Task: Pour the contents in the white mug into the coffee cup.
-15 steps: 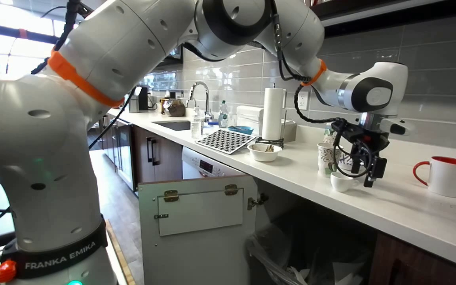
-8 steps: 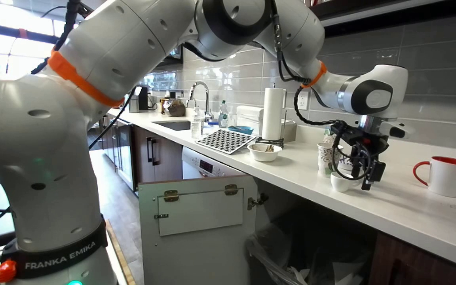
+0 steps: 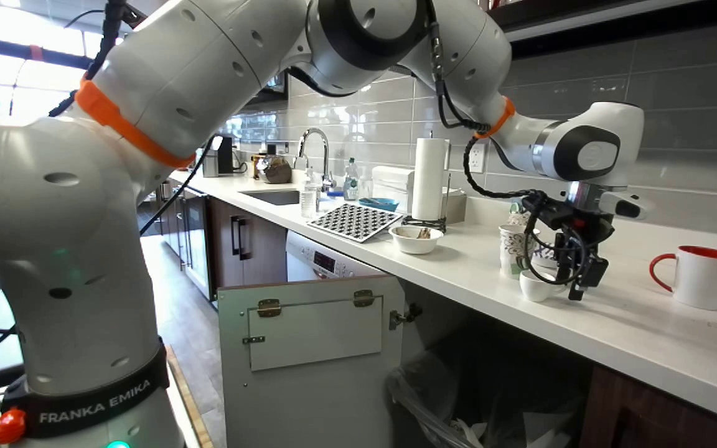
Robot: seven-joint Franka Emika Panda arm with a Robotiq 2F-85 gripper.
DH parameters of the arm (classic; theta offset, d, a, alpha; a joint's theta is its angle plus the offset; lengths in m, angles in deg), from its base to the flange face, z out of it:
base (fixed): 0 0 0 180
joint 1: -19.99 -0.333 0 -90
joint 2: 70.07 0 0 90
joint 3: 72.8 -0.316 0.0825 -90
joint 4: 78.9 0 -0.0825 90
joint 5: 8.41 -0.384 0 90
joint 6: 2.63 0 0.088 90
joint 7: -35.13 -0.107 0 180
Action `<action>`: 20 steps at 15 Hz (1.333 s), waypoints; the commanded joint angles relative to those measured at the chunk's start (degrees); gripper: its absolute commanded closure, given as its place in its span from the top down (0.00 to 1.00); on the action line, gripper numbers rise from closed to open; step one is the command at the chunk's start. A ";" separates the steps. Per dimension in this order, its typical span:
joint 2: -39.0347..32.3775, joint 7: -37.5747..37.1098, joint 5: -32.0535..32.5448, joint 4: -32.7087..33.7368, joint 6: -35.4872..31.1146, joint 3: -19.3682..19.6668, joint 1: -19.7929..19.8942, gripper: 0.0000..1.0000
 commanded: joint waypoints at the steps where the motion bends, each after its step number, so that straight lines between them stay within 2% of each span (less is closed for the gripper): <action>1: 0.36 0.20 0.08 -0.87 -0.11 0.46 -0.12 0.56; 7: 0.57 -0.37 0.23 -0.50 1.36 0.59 -0.36 0.59; 12: 0.76 -0.70 0.21 -0.60 1.41 0.56 -0.68 0.54; 20: 1.47 -0.73 0.34 -1.24 1.81 0.60 -1.09 0.57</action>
